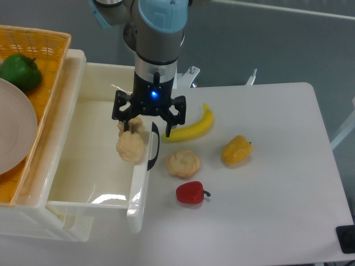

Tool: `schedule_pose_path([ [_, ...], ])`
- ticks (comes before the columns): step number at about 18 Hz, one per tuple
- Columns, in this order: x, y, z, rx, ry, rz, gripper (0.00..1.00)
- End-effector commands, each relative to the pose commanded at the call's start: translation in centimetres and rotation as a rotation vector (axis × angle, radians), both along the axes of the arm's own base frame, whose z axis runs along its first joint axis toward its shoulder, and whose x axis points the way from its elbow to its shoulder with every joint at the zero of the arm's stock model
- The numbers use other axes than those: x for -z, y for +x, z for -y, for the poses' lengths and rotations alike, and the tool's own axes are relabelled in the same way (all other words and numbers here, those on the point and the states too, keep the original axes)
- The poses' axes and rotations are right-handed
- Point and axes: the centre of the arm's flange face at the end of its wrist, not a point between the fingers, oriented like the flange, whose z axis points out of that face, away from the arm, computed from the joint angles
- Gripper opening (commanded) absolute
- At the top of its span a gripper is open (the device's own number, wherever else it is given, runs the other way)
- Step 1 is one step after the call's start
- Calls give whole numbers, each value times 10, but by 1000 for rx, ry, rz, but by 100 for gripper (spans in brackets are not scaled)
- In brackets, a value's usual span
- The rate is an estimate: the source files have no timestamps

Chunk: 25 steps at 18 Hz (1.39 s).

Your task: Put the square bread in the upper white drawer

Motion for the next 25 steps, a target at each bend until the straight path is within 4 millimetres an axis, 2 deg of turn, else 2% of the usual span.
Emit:
schedule_pose_path([
  [2, -4, 12, -3, 15, 3, -4, 100],
  [4, -4, 16, -5, 17, 3, -2, 100],
  [7, 7, 22, -12, 32, -10, 9, 100],
  [10, 15, 17, -15, 29, -28, 8, 100],
  [25, 20, 1, -14, 23, -69, -40, 100],
])
